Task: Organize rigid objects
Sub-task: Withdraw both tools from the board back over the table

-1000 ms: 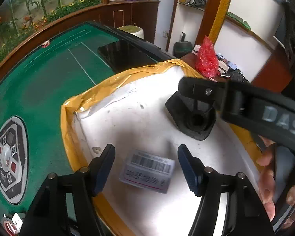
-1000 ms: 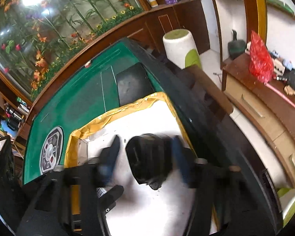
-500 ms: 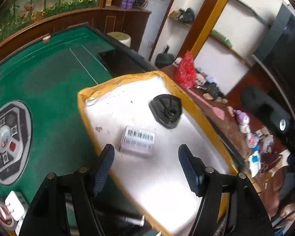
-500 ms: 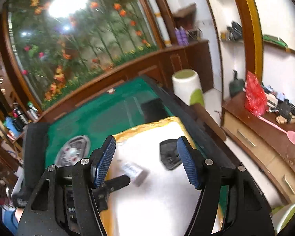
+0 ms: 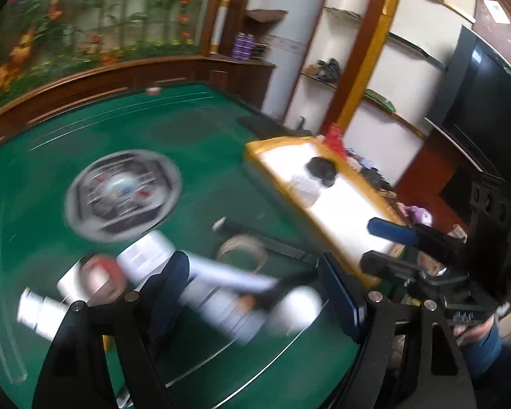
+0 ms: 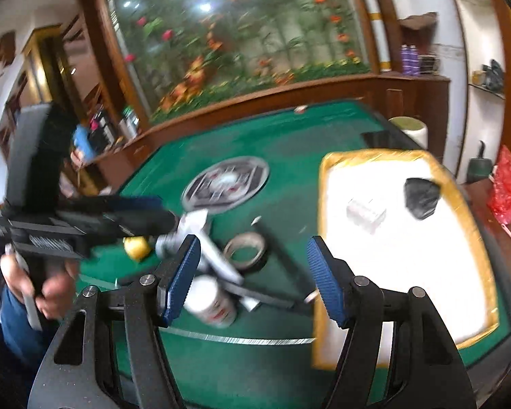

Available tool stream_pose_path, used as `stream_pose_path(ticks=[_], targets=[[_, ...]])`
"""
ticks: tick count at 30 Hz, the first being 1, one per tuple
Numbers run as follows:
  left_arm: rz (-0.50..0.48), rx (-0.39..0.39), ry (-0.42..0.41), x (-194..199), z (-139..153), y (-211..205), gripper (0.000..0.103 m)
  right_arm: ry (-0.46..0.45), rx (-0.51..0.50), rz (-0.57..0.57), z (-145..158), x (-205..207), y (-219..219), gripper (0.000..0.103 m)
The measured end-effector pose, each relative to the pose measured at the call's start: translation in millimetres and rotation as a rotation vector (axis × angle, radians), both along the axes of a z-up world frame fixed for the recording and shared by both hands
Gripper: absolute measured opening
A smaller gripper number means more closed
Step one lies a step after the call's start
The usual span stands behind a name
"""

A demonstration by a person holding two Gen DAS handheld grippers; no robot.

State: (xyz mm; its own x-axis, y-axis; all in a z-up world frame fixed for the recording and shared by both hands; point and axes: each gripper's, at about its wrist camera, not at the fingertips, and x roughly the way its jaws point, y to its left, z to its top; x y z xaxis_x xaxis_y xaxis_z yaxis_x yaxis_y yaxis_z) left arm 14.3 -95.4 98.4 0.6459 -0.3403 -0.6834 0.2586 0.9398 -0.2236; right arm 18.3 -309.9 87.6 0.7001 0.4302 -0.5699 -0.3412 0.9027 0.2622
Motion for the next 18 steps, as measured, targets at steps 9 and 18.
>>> stream_pose_path(ticks=[9, 18], targets=[[0.089, 0.036, 0.09, -29, -52, 39, 0.079, 0.077, -0.093, 0.091, -44, -5, 41, 0.066], [0.299, 0.034, 0.082, -23, -49, 110, 0.079, 0.101, -0.125, 0.115, -52, 10, 66, 0.064]])
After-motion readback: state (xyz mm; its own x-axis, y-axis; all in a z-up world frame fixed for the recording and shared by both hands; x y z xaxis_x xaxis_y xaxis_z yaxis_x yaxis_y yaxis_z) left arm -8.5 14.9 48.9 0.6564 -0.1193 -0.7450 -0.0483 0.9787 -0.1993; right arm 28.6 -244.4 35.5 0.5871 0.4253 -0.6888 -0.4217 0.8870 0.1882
